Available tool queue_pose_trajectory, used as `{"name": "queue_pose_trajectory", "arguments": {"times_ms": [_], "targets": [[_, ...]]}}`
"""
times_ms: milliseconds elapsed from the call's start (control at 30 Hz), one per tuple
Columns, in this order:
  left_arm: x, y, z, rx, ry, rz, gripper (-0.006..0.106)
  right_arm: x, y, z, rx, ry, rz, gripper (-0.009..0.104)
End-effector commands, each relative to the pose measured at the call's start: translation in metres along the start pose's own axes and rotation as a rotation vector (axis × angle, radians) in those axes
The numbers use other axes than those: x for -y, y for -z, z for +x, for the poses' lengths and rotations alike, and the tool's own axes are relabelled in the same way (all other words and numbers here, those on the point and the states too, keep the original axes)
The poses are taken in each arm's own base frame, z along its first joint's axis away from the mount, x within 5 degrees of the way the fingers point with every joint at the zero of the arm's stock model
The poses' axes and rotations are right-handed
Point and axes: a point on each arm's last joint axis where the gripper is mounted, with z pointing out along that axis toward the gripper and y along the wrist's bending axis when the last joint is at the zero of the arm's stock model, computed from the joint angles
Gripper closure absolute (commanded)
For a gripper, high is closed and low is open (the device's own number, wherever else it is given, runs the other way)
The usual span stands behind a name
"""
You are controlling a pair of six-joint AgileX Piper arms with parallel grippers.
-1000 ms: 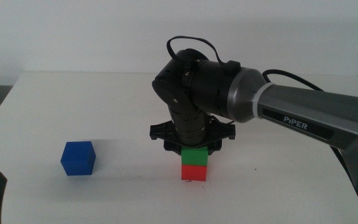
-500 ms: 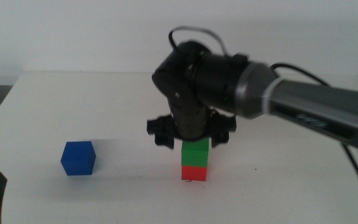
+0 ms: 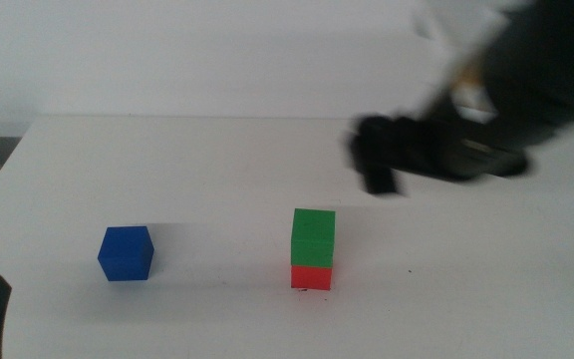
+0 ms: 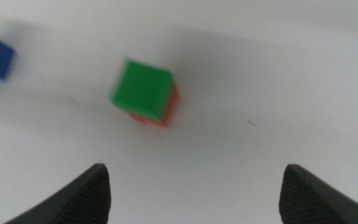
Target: Stack red cubes first, then green, then blue cubes in a specific spot.
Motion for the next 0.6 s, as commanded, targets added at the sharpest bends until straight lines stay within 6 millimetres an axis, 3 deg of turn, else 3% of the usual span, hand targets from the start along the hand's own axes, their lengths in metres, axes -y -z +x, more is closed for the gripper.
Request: {"name": "queue_pose_trajectory", "arguments": {"times_ms": [0, 233, 400, 567], "targets": [[0.000, 0.000, -0.001, 0.014, 0.001, 0.004, 0.007, 0.029, 0.015, 0.020, 0.024, 0.072, -0.010, 0.011], [0.000, 0.000, -0.001, 0.014, 0.004, 0.004, 0.007, 0.085, 0.052, 0.083, 0.181, 0.276, -0.201, 0.011], [0.000, 0.000, -0.001, 0.014, 0.004, 0.004, 0.007, 0.097, 0.081, 0.116, 0.319, 0.408, -0.332, 0.011], [0.000, 0.000, -0.001, 0.014, 0.004, 0.004, 0.007, 0.106, 0.105, 0.132, 0.424, 0.420, -0.405, 0.011]]}}
